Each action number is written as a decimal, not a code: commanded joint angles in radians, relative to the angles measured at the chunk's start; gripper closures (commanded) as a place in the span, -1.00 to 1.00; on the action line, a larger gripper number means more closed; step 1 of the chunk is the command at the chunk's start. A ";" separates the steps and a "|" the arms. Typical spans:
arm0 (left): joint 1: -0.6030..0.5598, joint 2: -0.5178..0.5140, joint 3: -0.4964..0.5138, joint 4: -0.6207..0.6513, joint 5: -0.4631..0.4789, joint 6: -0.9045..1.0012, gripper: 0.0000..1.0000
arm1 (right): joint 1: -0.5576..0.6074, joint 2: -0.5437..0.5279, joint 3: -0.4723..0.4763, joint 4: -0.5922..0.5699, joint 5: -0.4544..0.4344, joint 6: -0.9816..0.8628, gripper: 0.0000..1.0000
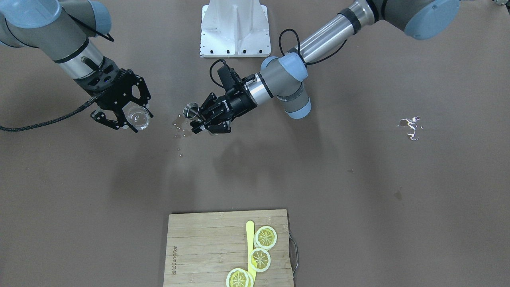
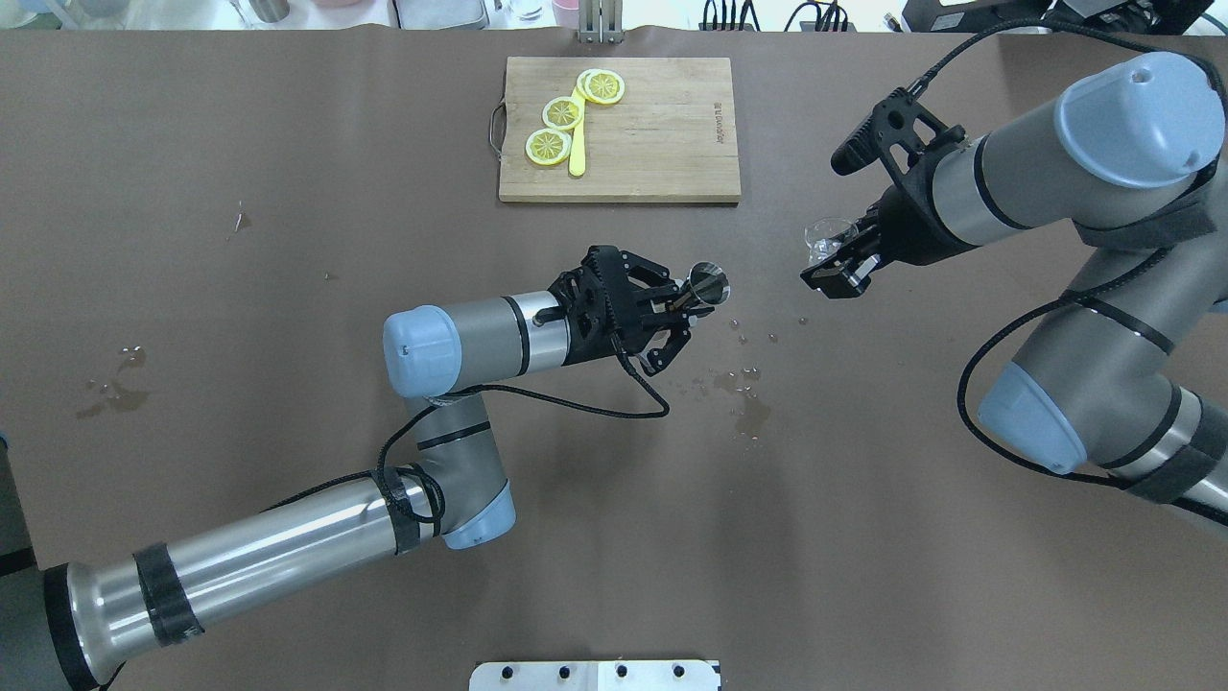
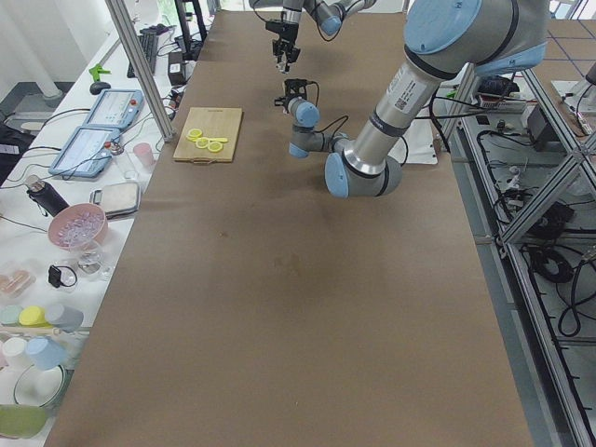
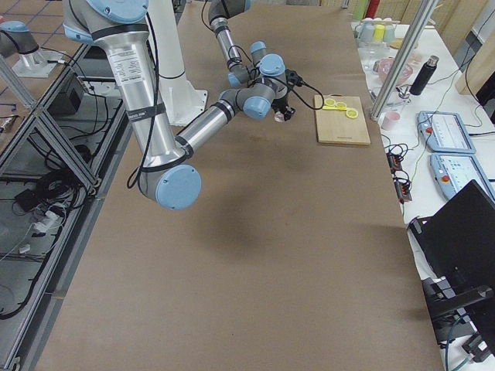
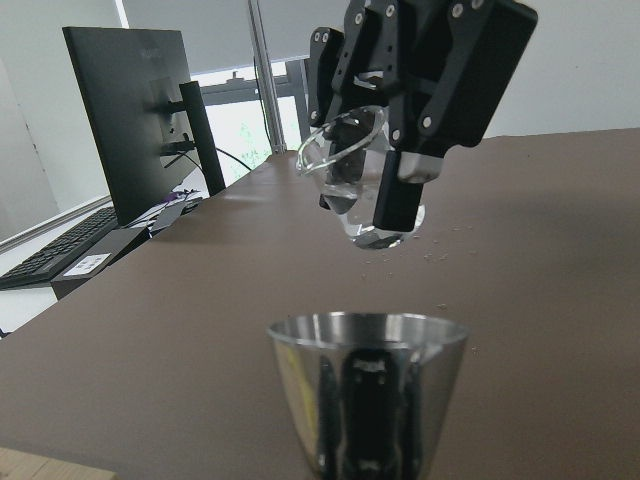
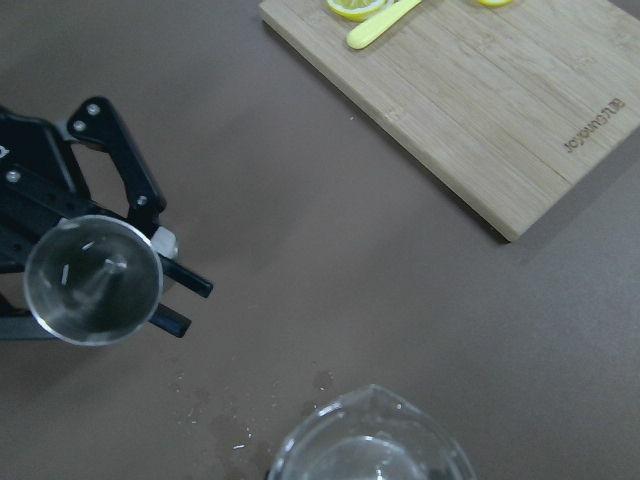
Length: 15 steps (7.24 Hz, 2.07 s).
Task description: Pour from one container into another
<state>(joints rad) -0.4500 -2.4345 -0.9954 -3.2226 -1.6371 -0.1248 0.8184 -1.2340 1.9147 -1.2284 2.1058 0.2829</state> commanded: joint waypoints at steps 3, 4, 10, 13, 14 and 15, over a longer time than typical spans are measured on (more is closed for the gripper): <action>0.011 -0.008 0.020 -0.022 0.002 0.002 1.00 | -0.015 0.105 -0.011 -0.187 0.118 -0.106 1.00; 0.013 -0.009 0.020 -0.022 0.002 0.002 1.00 | -0.016 0.100 -0.010 -0.190 0.129 -0.132 1.00; 0.024 -0.011 0.020 -0.028 0.002 0.002 1.00 | -0.034 0.174 0.004 -0.396 0.120 -0.319 1.00; 0.025 -0.009 0.020 -0.029 0.005 0.002 1.00 | -0.057 0.192 0.003 -0.447 0.112 -0.404 1.00; 0.025 -0.009 0.020 -0.034 0.005 0.002 1.00 | -0.062 0.194 -0.003 -0.451 0.115 -0.428 1.00; 0.028 -0.008 0.020 -0.036 0.008 0.002 1.00 | -0.068 0.214 -0.006 -0.500 0.115 -0.462 1.00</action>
<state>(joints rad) -0.4239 -2.4432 -0.9756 -3.2555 -1.6318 -0.1227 0.7574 -1.0358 1.9124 -1.6886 2.2200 -0.1427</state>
